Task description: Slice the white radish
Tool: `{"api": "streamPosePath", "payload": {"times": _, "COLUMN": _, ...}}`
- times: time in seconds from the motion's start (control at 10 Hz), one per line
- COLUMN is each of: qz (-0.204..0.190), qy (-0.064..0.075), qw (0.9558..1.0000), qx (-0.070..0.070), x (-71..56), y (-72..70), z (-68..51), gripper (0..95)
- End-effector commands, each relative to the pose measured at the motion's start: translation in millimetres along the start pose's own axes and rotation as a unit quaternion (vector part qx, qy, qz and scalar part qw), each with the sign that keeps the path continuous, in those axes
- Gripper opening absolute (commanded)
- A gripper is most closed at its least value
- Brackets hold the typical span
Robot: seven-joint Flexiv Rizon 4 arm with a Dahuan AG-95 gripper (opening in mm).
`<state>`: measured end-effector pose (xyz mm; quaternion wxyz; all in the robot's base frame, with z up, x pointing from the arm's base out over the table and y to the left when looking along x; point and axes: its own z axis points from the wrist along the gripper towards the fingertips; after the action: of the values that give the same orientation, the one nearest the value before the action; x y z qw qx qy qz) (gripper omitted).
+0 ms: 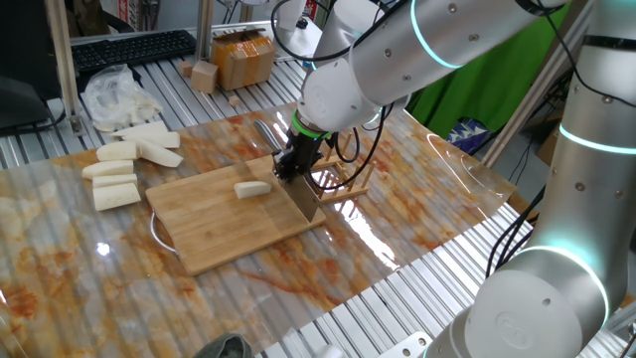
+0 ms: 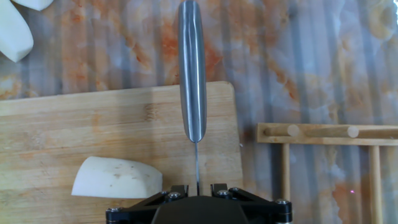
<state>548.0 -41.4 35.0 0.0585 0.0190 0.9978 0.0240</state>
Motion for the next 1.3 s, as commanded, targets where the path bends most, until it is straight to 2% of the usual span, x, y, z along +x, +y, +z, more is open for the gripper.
{"api": "streamPosePath", "payload": {"times": 0.1, "qz": 0.002, "qy": 0.001, "qw": 1.0, "qx": 0.002, "x": 2.7, "y": -0.4, "z": 20.3, "gripper": 19.0}}
{"api": "streamPosePath", "payload": {"times": 0.4, "qz": 0.003, "qy": 0.002, "qw": 1.0, "qx": 0.002, "x": 2.7, "y": -0.3, "z": 20.3, "gripper": 19.0}}
{"api": "streamPosePath", "payload": {"times": 0.5, "qz": 0.0, "qy": 0.004, "qw": 1.0, "qx": 0.003, "x": 2.7, "y": -0.3, "z": 20.3, "gripper": 0.0}}
{"api": "streamPosePath", "payload": {"times": 0.6, "qz": -0.003, "qy": 0.005, "qw": 1.0, "qx": 0.008, "x": 2.9, "y": -0.3, "z": 20.4, "gripper": 0.0}}
{"api": "streamPosePath", "payload": {"times": 1.1, "qz": 0.003, "qy": 0.003, "qw": 1.0, "qx": 0.008, "x": 3.5, "y": -0.1, "z": 20.5, "gripper": 0.0}}
{"api": "streamPosePath", "payload": {"times": 1.2, "qz": 0.001, "qy": 0.003, "qw": 0.9999, "qx": 0.011, "x": 2.4, "y": 0.5, "z": 18.0, "gripper": 0.0}}
{"api": "streamPosePath", "payload": {"times": 1.3, "qz": 0.0, "qy": 0.006, "qw": 0.9999, "qx": 0.011, "x": -0.5, "y": 2.0, "z": 10.1, "gripper": 0.0}}
